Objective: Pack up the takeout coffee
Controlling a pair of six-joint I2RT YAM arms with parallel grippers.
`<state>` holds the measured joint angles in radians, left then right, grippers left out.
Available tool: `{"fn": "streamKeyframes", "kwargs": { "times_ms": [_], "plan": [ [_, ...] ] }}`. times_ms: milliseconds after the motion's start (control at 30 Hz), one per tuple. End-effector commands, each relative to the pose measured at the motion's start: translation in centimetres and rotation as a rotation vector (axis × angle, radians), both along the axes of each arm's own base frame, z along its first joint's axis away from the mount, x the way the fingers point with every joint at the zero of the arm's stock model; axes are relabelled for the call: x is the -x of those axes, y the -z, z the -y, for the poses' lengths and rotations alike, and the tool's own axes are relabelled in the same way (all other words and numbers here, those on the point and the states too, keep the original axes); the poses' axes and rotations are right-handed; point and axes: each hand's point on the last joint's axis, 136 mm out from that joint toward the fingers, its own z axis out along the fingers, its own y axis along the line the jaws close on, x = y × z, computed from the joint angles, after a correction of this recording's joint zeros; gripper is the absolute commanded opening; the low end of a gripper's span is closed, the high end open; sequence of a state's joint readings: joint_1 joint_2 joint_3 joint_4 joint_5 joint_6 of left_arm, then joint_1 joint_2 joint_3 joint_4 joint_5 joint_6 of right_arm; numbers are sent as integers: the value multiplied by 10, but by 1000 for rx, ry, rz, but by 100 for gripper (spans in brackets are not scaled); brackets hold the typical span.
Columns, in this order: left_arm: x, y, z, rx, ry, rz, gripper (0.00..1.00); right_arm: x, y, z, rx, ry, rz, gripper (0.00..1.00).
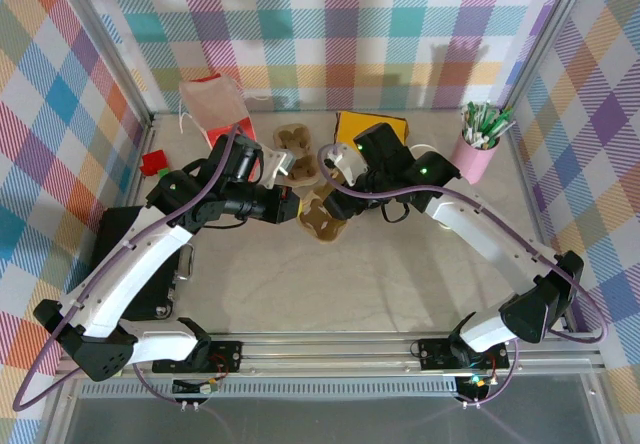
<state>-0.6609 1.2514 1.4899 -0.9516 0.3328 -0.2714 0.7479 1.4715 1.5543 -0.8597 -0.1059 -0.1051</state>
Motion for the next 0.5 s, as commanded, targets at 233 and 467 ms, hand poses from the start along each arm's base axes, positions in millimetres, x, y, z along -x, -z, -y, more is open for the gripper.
{"fn": "streamKeyframes", "kwargs": {
  "times_ms": [233,467],
  "plan": [
    [11,-6,0,16,26,3,0,4,-5,-2,3,-35,23,42],
    [-19,-30,-28,-48,-170,94,63,9,7,8,29,-11,11,40]
  ]
}}
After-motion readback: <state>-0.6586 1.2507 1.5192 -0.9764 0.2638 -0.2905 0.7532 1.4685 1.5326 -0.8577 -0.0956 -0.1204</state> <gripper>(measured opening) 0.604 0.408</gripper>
